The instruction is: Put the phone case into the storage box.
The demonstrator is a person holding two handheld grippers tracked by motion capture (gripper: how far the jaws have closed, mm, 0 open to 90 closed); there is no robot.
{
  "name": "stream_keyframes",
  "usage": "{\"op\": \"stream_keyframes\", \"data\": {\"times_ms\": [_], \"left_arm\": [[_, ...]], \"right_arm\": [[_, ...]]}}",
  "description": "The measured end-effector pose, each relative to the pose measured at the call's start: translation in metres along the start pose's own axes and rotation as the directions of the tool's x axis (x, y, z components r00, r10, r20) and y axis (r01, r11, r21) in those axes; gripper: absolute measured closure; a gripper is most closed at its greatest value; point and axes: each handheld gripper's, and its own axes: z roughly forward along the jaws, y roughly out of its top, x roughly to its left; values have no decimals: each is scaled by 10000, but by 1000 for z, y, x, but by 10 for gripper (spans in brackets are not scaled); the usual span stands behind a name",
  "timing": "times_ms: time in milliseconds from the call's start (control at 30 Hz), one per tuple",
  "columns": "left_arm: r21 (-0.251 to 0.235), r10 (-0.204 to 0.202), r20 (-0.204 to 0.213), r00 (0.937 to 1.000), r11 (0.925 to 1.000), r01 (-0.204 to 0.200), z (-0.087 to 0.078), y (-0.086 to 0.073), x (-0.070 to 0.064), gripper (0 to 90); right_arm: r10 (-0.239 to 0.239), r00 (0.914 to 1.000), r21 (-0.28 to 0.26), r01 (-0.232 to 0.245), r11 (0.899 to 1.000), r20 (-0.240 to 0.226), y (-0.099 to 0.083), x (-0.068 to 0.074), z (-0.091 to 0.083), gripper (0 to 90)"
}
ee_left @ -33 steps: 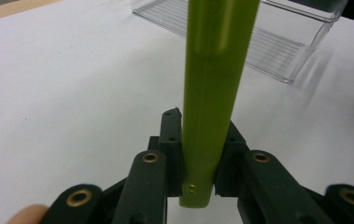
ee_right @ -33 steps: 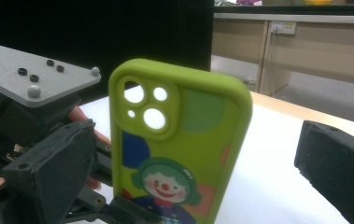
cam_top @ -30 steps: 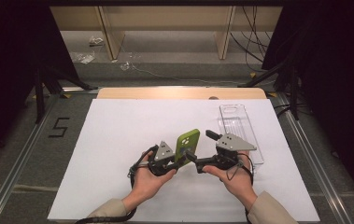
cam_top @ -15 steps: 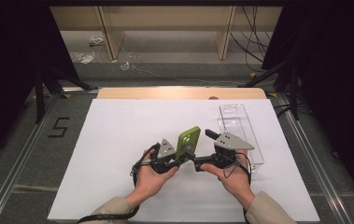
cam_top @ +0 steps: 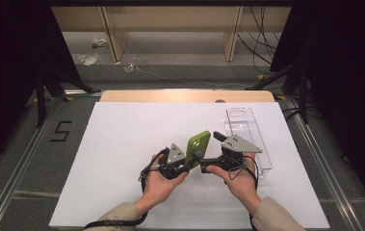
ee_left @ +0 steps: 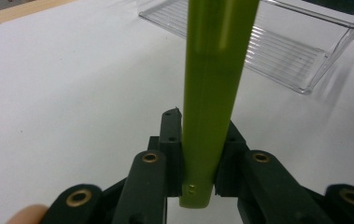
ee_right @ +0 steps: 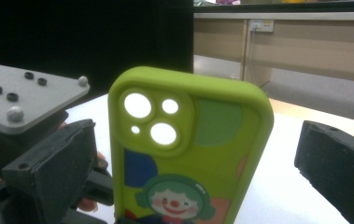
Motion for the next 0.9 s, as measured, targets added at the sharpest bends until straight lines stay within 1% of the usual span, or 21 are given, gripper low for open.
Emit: {"op": "stream_keyframes", "data": {"times_ms": [433,667,900], "left_arm": [[-13,83,30,10000,10000,-83,2,0,-4,765],[-7,115,19,9999,9999,-115,1,0,-4,765],[-34,131,24,9999,9999,-131,1,0,-5,765]], "right_arm": [[43,10000,0,-43,10000,70,2,1,7,5],[64,10000,10,-64,10000,10,1,1,11,10],[98,9999,-12,-98,10000,28,1,2,12,30]]}}
